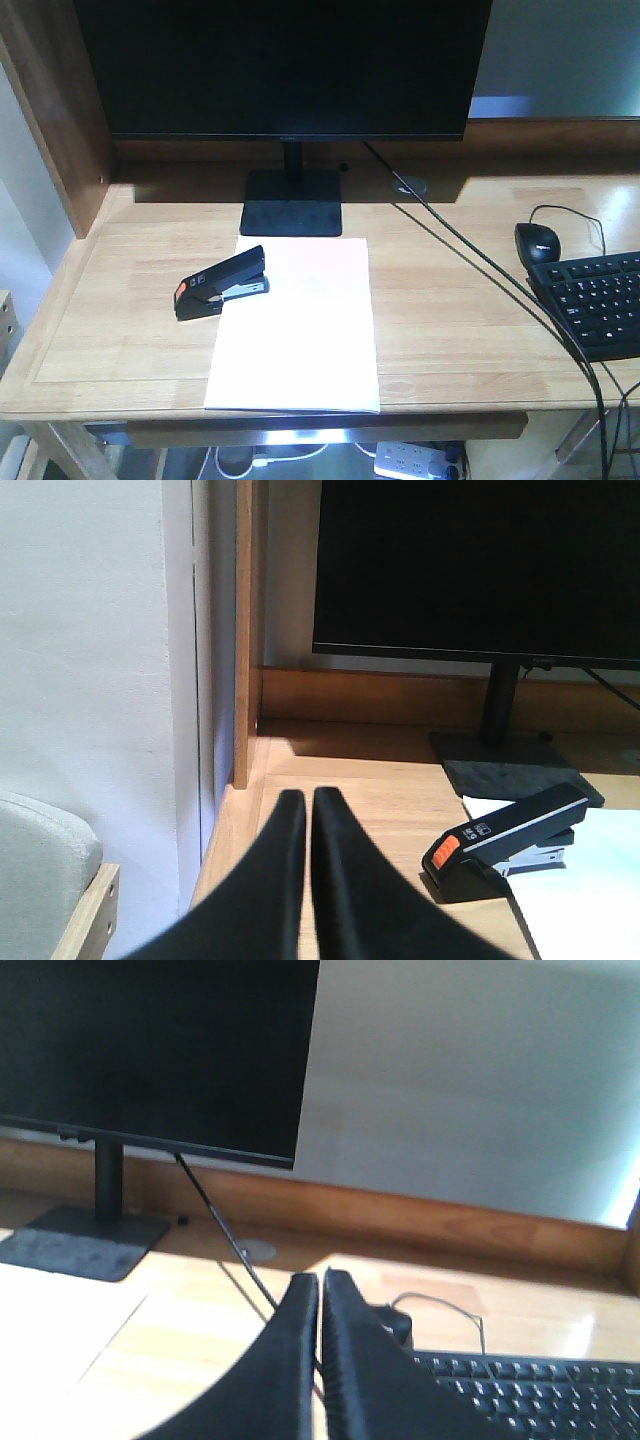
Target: Grab stapler and paper to desk for stapling
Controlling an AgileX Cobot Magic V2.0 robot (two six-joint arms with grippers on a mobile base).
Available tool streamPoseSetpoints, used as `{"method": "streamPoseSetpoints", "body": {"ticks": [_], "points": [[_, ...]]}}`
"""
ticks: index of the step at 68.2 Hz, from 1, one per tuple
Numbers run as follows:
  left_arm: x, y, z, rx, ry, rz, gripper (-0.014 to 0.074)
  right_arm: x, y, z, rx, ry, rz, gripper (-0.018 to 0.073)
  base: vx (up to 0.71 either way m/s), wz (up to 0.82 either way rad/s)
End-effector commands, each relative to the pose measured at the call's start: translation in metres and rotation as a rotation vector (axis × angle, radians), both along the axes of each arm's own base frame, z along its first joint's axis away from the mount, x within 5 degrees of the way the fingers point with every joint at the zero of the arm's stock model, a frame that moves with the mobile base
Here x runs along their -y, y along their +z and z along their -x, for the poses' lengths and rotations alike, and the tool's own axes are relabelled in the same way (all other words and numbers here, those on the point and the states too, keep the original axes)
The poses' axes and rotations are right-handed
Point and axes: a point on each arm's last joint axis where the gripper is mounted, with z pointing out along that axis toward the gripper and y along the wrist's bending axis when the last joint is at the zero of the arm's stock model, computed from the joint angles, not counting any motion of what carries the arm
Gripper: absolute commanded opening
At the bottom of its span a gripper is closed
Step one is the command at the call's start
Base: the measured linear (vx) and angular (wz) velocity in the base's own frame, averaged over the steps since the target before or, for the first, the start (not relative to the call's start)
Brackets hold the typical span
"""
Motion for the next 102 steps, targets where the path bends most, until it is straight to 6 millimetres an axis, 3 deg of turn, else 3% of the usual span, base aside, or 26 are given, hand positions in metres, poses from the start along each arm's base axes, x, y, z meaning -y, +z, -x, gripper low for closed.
{"method": "streamPoseSetpoints", "body": {"ticks": [1,11,102], "points": [[0.0002,0.0041,0.0008,0.085,-0.001,0.004,-0.0006,-0.0005,0.0032,0.0044,0.153,0.006,-0.012,-0.001,0.0,0.0],[0.0002,0.0041,0.0008,0.085,-0.001,0.004,-0.0006,0.0002,-0.0016,0.0043,0.09,0.001,-0.049,-0.001,0.0,0.0],[0.0002,0.0041,0.0008,0.085,-0.001,0.004,-0.0006,0.0003,-0.0016,0.0043,0.089,0.003,-0.081,-0.001,0.0,0.0]]}}
